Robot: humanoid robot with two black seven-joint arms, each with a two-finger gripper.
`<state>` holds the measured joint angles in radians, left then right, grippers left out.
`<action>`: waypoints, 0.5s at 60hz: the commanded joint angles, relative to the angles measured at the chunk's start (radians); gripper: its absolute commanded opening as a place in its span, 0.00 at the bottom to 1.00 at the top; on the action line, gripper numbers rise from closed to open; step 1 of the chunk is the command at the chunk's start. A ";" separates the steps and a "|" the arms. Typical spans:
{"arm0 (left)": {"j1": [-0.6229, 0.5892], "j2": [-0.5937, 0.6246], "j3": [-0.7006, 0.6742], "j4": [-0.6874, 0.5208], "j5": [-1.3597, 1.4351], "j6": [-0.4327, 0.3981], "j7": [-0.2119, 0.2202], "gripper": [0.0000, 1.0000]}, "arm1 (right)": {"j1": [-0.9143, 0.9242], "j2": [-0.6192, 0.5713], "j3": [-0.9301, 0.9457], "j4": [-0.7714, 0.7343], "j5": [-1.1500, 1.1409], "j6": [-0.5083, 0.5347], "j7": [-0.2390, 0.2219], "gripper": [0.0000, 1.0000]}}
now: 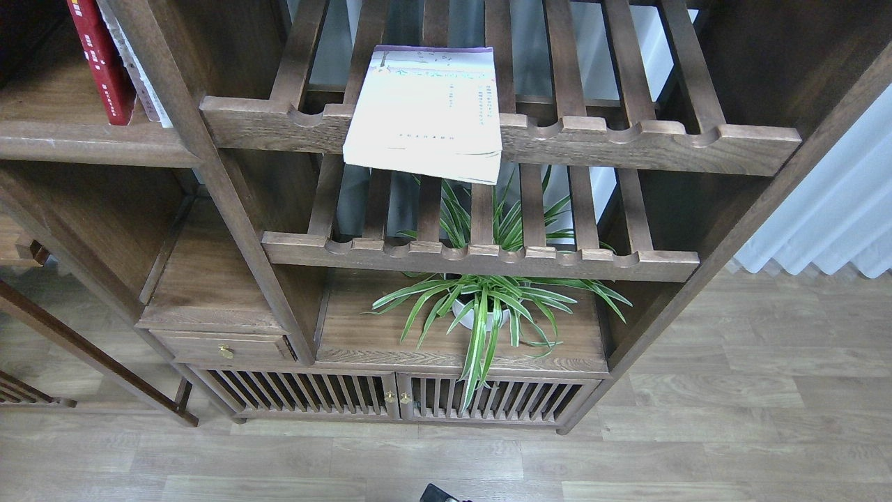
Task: Organize books on shelf
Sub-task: 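Place the green book on the side shelf with the left gripper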
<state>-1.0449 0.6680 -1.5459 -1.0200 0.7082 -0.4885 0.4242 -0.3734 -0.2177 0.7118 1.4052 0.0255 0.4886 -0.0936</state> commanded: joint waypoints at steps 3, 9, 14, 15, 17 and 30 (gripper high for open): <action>-0.049 -0.025 0.047 0.081 0.008 0.000 -0.007 0.05 | -0.001 0.001 0.002 0.000 0.001 0.000 0.000 0.99; -0.060 -0.065 0.050 0.112 0.007 0.000 -0.008 0.05 | -0.001 0.012 0.000 0.000 0.001 0.000 0.000 0.99; -0.070 -0.085 0.055 0.124 0.008 0.000 -0.010 0.05 | -0.001 0.015 0.000 0.000 -0.001 0.000 0.000 0.99; -0.070 -0.090 0.055 0.126 0.008 0.000 -0.010 0.05 | -0.001 0.015 0.000 0.000 -0.001 0.000 0.000 0.99; -0.072 -0.099 0.058 0.132 0.007 0.000 -0.010 0.05 | -0.001 0.015 0.000 0.000 -0.001 0.000 0.000 0.99; -0.073 -0.122 0.084 0.135 -0.004 0.000 -0.015 0.08 | -0.002 0.014 0.000 0.000 -0.001 0.000 0.000 0.99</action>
<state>-1.1183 0.5591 -1.4764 -0.8859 0.7121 -0.4886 0.4119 -0.3742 -0.2028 0.7120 1.4052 0.0247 0.4886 -0.0936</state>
